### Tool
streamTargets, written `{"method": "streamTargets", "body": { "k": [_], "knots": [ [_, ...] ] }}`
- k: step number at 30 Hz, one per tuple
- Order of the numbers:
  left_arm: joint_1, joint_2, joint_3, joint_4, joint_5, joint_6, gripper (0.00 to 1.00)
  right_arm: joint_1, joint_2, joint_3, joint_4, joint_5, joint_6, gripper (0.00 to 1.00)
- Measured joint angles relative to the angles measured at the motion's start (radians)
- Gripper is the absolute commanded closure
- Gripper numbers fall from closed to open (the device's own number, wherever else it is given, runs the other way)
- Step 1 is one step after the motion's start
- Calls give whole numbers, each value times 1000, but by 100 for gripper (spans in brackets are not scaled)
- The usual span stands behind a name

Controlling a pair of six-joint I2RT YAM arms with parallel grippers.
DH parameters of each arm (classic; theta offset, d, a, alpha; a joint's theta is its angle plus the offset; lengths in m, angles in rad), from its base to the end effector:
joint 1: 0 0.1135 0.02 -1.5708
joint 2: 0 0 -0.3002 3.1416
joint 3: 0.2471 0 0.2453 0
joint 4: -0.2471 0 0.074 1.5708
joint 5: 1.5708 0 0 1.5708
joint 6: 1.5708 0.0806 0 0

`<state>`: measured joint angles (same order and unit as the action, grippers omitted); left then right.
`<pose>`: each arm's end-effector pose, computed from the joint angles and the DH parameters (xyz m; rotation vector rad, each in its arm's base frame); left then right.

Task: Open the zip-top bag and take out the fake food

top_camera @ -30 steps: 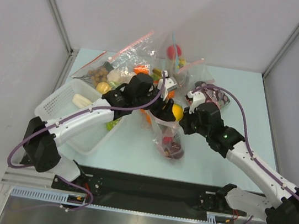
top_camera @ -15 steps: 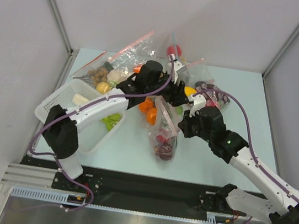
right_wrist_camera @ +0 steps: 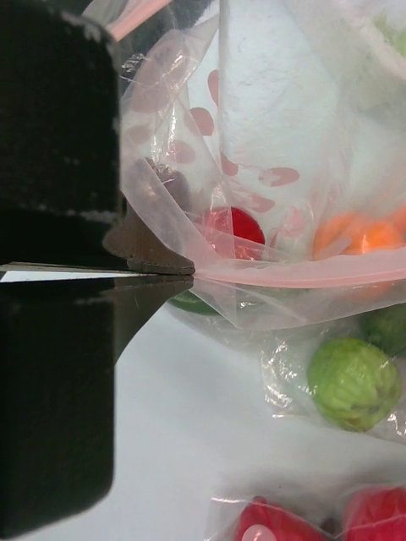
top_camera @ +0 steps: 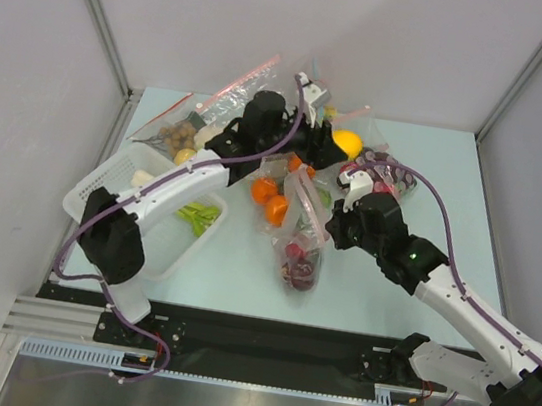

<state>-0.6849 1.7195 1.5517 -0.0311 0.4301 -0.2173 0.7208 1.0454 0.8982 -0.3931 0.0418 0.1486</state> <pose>0.3299 -0.3128 0.4007 0.7465 1.7141 -1.0185 0.1871 0.1598 0.3182 -0.5814 2.0667 0.4712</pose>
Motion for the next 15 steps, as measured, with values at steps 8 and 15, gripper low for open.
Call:
{"method": "streamTargets", "body": {
  "k": [8,15],
  "knots": [
    [209,-236,-183,87,-161,-53,70,-40,-17,13,-35,48,-28,100],
    [417,-597,-546,43,-528,-61,67,-109,-37,49,-45,56,-59,100]
  ]
}}
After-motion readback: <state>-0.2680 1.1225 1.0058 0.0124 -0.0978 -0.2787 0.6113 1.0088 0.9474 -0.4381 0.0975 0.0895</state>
